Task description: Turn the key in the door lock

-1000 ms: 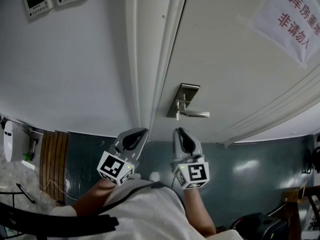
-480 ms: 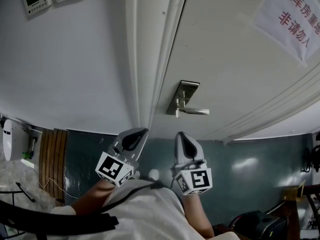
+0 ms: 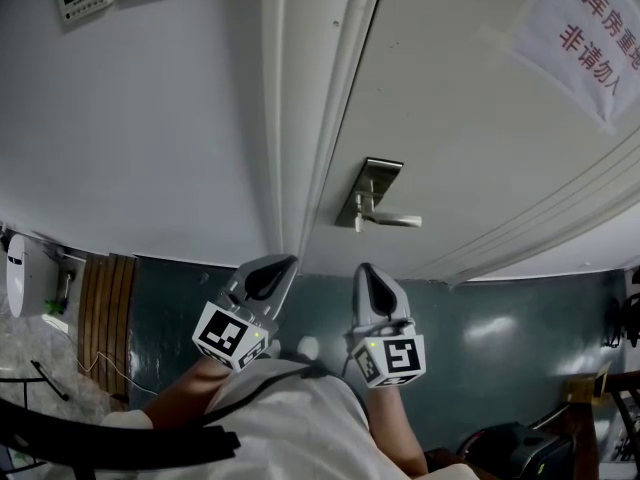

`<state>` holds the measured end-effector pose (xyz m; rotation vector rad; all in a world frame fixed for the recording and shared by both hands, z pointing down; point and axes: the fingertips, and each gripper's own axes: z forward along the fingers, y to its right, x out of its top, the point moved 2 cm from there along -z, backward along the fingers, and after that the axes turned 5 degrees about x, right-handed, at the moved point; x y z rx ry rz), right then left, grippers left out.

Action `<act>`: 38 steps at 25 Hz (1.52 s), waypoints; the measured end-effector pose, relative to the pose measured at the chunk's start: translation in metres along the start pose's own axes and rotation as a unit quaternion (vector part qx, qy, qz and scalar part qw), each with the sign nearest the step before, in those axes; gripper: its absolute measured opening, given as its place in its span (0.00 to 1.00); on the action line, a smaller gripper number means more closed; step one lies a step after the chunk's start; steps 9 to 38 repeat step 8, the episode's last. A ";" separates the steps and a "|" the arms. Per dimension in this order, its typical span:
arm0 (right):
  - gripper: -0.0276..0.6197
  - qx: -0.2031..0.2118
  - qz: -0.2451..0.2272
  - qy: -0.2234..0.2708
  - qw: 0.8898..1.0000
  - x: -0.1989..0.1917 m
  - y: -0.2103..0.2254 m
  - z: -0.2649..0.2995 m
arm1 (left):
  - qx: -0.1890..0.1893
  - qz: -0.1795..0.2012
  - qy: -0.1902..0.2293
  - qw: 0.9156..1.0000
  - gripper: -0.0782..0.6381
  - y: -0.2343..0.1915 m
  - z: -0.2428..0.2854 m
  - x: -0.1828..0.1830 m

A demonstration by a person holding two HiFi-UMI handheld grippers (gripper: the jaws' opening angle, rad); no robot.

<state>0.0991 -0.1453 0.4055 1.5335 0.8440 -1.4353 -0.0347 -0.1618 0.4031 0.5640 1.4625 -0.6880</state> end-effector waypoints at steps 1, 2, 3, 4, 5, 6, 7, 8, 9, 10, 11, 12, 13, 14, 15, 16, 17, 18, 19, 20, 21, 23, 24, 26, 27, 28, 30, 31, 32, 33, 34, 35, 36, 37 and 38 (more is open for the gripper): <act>0.05 -0.001 0.000 -0.002 1.000 -0.001 0.000 0.000 | 0.002 -0.001 -0.001 1.000 0.12 0.000 -0.001 0.000; 0.05 -0.002 0.000 -0.003 1.000 -0.002 0.000 0.000 | 0.004 -0.002 -0.003 1.000 0.12 0.000 -0.002 -0.001; 0.05 -0.002 0.001 -0.004 1.000 -0.003 0.000 0.000 | 0.005 -0.002 -0.004 1.000 0.11 -0.001 -0.003 -0.001; 0.05 -0.003 0.001 -0.004 1.000 -0.003 0.001 0.000 | 0.006 -0.002 -0.004 1.000 0.12 -0.002 -0.003 -0.002; 0.05 -0.004 0.001 -0.005 1.000 -0.004 0.001 0.000 | 0.006 -0.002 -0.005 1.000 0.11 -0.002 -0.004 -0.002; 0.05 -0.005 0.000 -0.006 1.000 -0.006 0.001 0.001 | 0.007 -0.002 -0.005 1.000 0.11 -0.003 -0.004 -0.003; 0.05 -0.006 0.000 -0.008 1.000 -0.007 0.001 0.001 | 0.006 -0.002 -0.005 1.000 0.11 -0.004 -0.005 -0.004; 0.05 -0.007 -0.001 -0.010 1.000 -0.009 0.002 0.001 | 0.006 -0.002 -0.006 1.000 0.11 -0.005 -0.005 -0.005; 0.05 -0.007 -0.001 -0.010 1.000 -0.009 0.002 0.001 | 0.006 -0.002 -0.006 1.000 0.11 -0.005 -0.005 -0.005; 0.05 -0.007 -0.001 -0.010 1.000 -0.009 0.002 0.001 | 0.006 -0.002 -0.006 1.000 0.11 -0.005 -0.005 -0.005; 0.05 -0.007 -0.001 -0.010 1.000 -0.009 0.002 0.001 | 0.006 -0.002 -0.006 1.000 0.11 -0.005 -0.005 -0.005; 0.05 -0.007 -0.001 -0.010 1.000 -0.009 0.002 0.001 | 0.006 -0.002 -0.006 1.000 0.11 -0.005 -0.005 -0.005; 0.05 -0.007 -0.001 -0.010 1.000 -0.009 0.002 0.001 | 0.006 -0.002 -0.006 1.000 0.11 -0.005 -0.005 -0.005; 0.05 -0.007 -0.001 -0.010 1.000 -0.009 0.002 0.001 | 0.006 -0.002 -0.006 1.000 0.11 -0.005 -0.005 -0.005; 0.05 -0.007 -0.001 -0.010 1.000 -0.009 0.002 0.001 | 0.006 -0.002 -0.006 1.000 0.11 -0.005 -0.005 -0.005; 0.05 -0.007 -0.001 -0.010 1.000 -0.009 0.002 0.001 | 0.006 -0.002 -0.006 1.000 0.11 -0.005 -0.005 -0.005; 0.05 -0.007 -0.001 -0.010 1.000 -0.009 0.002 0.001 | 0.006 -0.002 -0.006 1.000 0.11 -0.005 -0.005 -0.005; 0.05 -0.007 -0.001 -0.010 1.000 -0.009 0.002 0.001 | 0.006 -0.002 -0.006 1.000 0.11 -0.005 -0.005 -0.005; 0.05 -0.007 -0.001 -0.010 1.000 -0.009 0.002 0.001 | 0.006 -0.002 -0.006 1.000 0.11 -0.005 -0.005 -0.005; 0.05 -0.007 -0.001 -0.010 1.000 -0.009 0.002 0.001 | 0.006 -0.002 -0.006 1.000 0.11 -0.005 -0.005 -0.005; 0.05 -0.007 -0.001 -0.010 1.000 -0.009 0.002 0.001 | 0.006 -0.002 -0.006 1.000 0.11 -0.005 -0.005 -0.005; 0.05 -0.007 -0.001 -0.010 1.000 -0.009 0.002 0.001 | 0.006 -0.002 -0.006 1.000 0.11 -0.005 -0.005 -0.005; 0.05 -0.007 -0.001 -0.010 1.000 -0.009 0.002 0.001 | 0.006 -0.002 -0.006 1.000 0.11 -0.005 -0.005 -0.005; 0.05 -0.007 -0.001 -0.010 1.000 -0.009 0.002 0.001 | 0.006 -0.002 -0.006 1.000 0.11 -0.005 -0.005 -0.005; 0.05 -0.007 -0.001 -0.010 1.000 -0.009 0.002 0.001 | 0.006 -0.002 -0.006 1.000 0.11 -0.005 -0.005 -0.005; 0.05 -0.007 -0.001 -0.010 1.000 -0.009 0.002 0.001 | 0.006 -0.002 -0.006 1.000 0.11 -0.005 -0.005 -0.005; 0.05 -0.007 -0.001 -0.010 1.000 -0.009 0.002 0.001 | 0.006 -0.002 -0.006 1.000 0.11 -0.005 -0.005 -0.005; 0.05 -0.007 -0.001 -0.010 1.000 -0.009 0.002 0.001 | 0.006 -0.002 -0.006 1.000 0.11 -0.005 -0.005 -0.005; 0.05 -0.007 -0.001 -0.010 1.000 -0.009 0.002 0.001 | 0.006 -0.002 -0.006 1.000 0.11 -0.005 -0.005 -0.005; 0.05 -0.007 -0.001 -0.010 1.000 -0.009 0.002 0.001 | 0.006 -0.002 -0.006 1.000 0.11 -0.005 -0.005 -0.005; 0.05 -0.007 -0.001 -0.010 1.000 -0.009 0.002 0.001 | 0.006 -0.002 -0.006 1.000 0.11 -0.005 -0.005 -0.005; 0.05 -0.007 -0.001 -0.010 1.000 -0.009 0.002 0.001 | 0.006 -0.002 -0.006 1.000 0.11 -0.005 -0.005 -0.005; 0.05 -0.007 -0.001 -0.010 1.000 -0.009 0.002 0.001 | 0.006 -0.002 -0.006 1.000 0.11 -0.005 -0.005 -0.005; 0.05 -0.007 -0.001 -0.010 1.000 -0.009 0.002 0.001 | 0.006 -0.002 -0.006 1.000 0.11 -0.005 -0.005 -0.005; 0.05 -0.007 -0.001 -0.010 1.000 -0.009 0.002 0.001 | 0.006 -0.002 -0.006 1.000 0.11 -0.005 -0.005 -0.005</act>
